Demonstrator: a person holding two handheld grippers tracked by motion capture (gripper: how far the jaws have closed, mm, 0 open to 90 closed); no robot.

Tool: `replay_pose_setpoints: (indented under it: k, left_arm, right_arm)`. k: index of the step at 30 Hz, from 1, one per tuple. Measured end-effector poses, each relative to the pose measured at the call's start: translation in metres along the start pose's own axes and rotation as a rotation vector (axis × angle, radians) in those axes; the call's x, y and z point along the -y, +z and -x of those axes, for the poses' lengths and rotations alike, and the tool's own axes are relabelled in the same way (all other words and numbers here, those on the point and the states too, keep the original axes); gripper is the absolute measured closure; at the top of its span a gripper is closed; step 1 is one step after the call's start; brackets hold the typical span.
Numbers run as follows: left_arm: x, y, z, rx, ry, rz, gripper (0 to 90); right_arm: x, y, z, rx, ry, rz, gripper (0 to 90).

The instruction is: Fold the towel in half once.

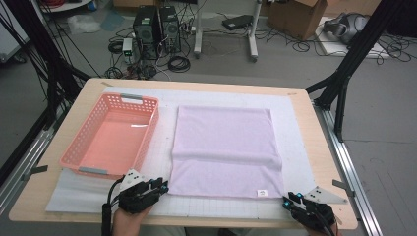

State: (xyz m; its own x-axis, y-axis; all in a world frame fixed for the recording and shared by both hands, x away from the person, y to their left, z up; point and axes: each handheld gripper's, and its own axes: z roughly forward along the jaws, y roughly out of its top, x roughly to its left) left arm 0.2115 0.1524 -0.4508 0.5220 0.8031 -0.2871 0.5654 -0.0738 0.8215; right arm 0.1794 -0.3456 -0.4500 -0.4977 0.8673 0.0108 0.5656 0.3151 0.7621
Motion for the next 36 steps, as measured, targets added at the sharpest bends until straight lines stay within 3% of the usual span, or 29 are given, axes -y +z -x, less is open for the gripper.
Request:
replay_pose_setpoints:
  k: [3,7,8,10,13,15,21,24,26,28,31,36]
  left_arm:
    - [0.001,-0.003,0.000,0.010,0.027,-0.024,67.5]
    - [0.002,-0.005,0.001,0.016,0.050,-0.004,67.9]
    - [0.003,-0.005,0.002,0.019,0.060,-0.004,68.9]
    - [0.003,-0.004,0.003,0.018,0.075,-0.009,73.0]
    - [0.004,-0.003,0.004,0.018,0.085,-0.008,75.7]
    - [0.004,-0.003,0.003,0.020,0.087,-0.006,75.6]
    - [0.004,0.001,0.005,0.024,0.079,-0.004,75.1]
    - [0.005,0.004,0.009,0.019,0.099,-0.014,76.1]
    - [0.005,0.004,0.010,0.014,0.100,-0.010,75.1]
    - [0.006,0.004,0.008,-0.001,0.091,-0.003,72.4]
    - [0.005,0.004,0.007,-0.024,0.076,0.003,64.0]
    - [0.005,0.006,0.006,-0.019,0.053,-0.013,52.4]
  right_arm:
    - [-0.001,0.001,0.000,-0.007,0.017,0.006,69.3]
    - [-0.006,-0.008,-0.001,-0.035,0.004,0.036,75.9]
    - [-0.008,-0.012,-0.002,-0.051,-0.012,0.038,79.0]
    - [-0.008,-0.013,-0.006,-0.128,-0.040,0.043,82.4]
    - [-0.008,-0.003,-0.014,-0.177,-0.071,-0.008,82.6]
    - [-0.009,0.005,-0.017,-0.163,-0.071,-0.024,80.9]
    - [-0.020,0.026,-0.017,-0.111,-0.029,0.016,79.0]
    - [-0.024,0.033,-0.015,-0.087,0.002,0.038,78.4]
    - [-0.024,0.034,-0.013,-0.095,0.022,0.053,78.4]
    - [-0.024,0.034,-0.011,-0.050,0.027,0.040,78.8]
    - [-0.025,0.031,-0.009,0.040,0.013,0.025,72.5]
    - [-0.018,0.019,-0.008,0.074,0.038,-0.008,61.8]
